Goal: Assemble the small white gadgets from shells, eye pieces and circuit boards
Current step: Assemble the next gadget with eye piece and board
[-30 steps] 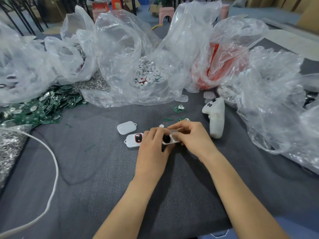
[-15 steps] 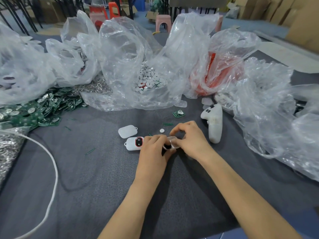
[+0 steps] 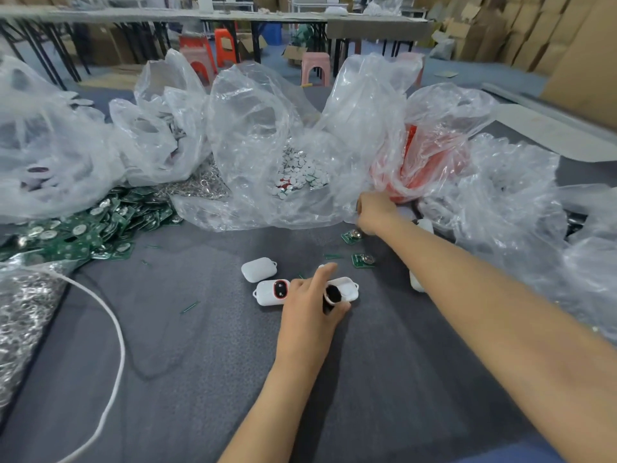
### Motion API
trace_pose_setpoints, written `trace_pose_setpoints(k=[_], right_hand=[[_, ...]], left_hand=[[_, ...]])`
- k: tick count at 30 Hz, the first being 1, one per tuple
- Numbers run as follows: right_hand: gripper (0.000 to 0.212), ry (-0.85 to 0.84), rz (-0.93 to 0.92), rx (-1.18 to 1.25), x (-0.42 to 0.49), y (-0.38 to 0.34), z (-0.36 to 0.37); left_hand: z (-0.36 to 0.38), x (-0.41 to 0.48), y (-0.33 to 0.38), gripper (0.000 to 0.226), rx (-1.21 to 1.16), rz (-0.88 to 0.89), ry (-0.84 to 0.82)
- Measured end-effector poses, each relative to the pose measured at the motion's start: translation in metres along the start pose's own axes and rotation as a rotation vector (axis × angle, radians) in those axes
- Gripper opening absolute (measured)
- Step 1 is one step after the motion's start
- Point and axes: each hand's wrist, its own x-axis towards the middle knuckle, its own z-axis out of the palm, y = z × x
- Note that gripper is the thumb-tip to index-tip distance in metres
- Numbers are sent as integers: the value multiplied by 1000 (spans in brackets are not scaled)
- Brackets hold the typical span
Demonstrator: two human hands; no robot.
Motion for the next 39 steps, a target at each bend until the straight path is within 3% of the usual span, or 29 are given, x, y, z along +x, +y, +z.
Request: trace_pose_setpoints(k=[6, 14, 17, 20, 21, 28, 31, 34, 39], right_hand=[[7, -35, 81, 179, 4, 2, 12], [19, 101, 139, 355, 3, 8, 19], [23, 78, 191, 400, 5, 4, 19], [11, 66, 208, 397, 6, 2, 16], [22, 72, 210, 387, 5, 2, 15], [22, 247, 41, 320, -34, 19, -3], [16, 283, -6, 653, -74, 32, 0], [21, 125, -45, 1065, -108, 31, 15], [23, 10, -126, 1158, -122, 29, 31]], left_hand=[[2, 0, -3, 68, -29, -14, -24], [1, -1, -4, 70, -32, -31, -29], [0, -1, -3, 68, -14, -19, -21], [-1, 0, -2, 66, -2, -12, -22], [-1, 0, -2, 66, 2, -12, -24], [-1, -1, -6, 75, -55, -28, -58], [-5, -1, -8, 78, -180, -62, 3], [-7, -1, -8, 70, -272, -94, 51], [-9, -1, -7, 62, -299, -111, 67]])
